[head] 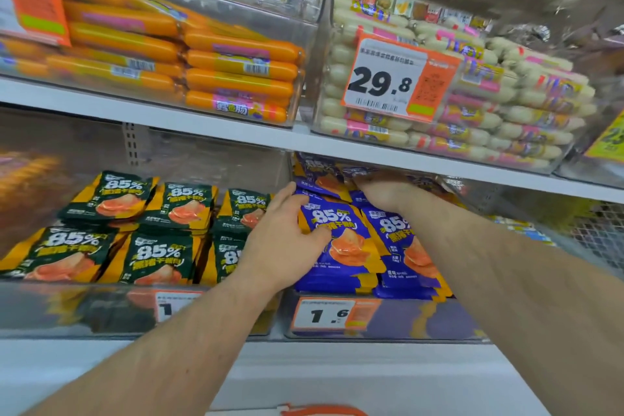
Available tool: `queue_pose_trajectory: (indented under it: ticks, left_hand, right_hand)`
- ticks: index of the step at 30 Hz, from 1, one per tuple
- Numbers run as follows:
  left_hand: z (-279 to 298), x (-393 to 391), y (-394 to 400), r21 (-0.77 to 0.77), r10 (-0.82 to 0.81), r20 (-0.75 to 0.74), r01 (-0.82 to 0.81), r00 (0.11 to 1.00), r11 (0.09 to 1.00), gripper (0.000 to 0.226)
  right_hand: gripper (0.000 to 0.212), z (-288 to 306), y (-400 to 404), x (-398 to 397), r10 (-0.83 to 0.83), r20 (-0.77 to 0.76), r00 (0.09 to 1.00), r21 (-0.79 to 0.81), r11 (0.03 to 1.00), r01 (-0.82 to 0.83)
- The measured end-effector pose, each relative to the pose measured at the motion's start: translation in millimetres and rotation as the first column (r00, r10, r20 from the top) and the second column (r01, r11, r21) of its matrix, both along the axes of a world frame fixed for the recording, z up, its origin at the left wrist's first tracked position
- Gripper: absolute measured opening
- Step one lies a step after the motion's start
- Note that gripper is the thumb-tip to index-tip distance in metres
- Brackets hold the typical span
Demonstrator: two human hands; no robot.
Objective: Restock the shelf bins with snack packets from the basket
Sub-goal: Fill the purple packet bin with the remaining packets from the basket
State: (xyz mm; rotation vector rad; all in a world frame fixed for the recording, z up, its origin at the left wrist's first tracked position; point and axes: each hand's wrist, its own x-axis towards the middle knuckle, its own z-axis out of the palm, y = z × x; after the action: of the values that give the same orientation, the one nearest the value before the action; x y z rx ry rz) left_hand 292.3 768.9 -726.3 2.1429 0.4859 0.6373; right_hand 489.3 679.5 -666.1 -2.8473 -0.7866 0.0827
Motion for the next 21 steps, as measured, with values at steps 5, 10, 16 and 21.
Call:
queue_pose_trajectory:
  ticks: [5,10,16,21]
  left_hand:
    - [1.0,-0.5,1.1,-0.040,-0.023,0.035,0.025,0.999,0.999,0.061]
    - [9.4,-6.7,-1.0,0.086,-0.005,0.095,-0.003,0.995,0.996,0.059]
    - [62.9,5.5,-27.8,0.617,-0.247,-0.266,0.361,0.932,0.699,0.089]
    - [63.4,26.3,-42.7,0.570,-0.072,-0.731,0.665,0.679,0.483,0.116]
  right_hand:
    - [0.048,13.0,-26.1,-46.1,0.006,0.016,1.000,0.088,0.996,-0.007]
    - [0.033,-6.6,-91.1,-110.2,0.013,0.139,0.990,0.500,0.862,-0.082]
    - [0.035,-59.9,-121.0,-114.7,0.083,0.465,0.881,0.431,0.848,-0.308]
    - [0.063,-74.3,-121.9,-109.2,0.210,0.393,0.895,0.280,0.900,-0.334]
